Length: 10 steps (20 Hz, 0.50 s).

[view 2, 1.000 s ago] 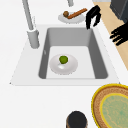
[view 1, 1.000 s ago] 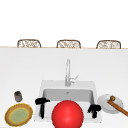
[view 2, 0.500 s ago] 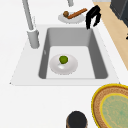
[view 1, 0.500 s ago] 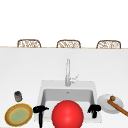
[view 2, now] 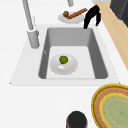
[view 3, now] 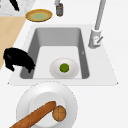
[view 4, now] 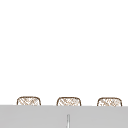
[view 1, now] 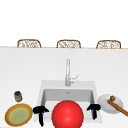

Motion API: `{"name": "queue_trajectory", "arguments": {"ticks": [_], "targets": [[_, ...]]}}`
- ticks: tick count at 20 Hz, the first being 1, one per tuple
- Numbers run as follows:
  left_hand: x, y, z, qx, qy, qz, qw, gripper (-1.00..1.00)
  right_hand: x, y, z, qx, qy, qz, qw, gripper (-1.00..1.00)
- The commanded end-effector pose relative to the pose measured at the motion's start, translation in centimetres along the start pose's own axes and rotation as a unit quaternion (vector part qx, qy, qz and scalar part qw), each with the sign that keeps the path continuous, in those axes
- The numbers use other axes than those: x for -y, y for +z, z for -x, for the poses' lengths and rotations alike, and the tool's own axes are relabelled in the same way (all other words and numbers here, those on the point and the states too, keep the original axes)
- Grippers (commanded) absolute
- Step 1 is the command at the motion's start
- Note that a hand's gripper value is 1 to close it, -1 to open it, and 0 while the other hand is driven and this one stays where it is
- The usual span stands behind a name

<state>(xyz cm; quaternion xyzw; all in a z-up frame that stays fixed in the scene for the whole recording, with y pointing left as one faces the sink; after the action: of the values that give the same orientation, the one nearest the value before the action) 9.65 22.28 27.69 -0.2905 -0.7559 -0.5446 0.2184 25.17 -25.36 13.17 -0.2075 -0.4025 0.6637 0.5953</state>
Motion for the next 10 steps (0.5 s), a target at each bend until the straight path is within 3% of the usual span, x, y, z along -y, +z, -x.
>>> {"name": "queue_trajectory", "arguments": {"ticks": [1, 6, 10], "targets": [[0.0, 0.0, 0.0, 0.0, 0.0, 0.0, 1.0, 0.0, 1.5, -0.6, -0.6, 0.006, 0.013, 0.028, 0.9995, -1.0], [0.0, 0.0, 0.0, -0.002, -0.006, -0.003, 1.0, 0.0, 3.1, -1.8, -1.7, -0.002, 0.024, 0.076, 0.9968, -1.0], [0.0, 0.0, 0.1, -0.003, -0.009, -0.005, 0.9999, 0.0, 4.4, -3.1, -2.5, -0.004, 0.037, 0.119, 0.9922, -1.0]]}}
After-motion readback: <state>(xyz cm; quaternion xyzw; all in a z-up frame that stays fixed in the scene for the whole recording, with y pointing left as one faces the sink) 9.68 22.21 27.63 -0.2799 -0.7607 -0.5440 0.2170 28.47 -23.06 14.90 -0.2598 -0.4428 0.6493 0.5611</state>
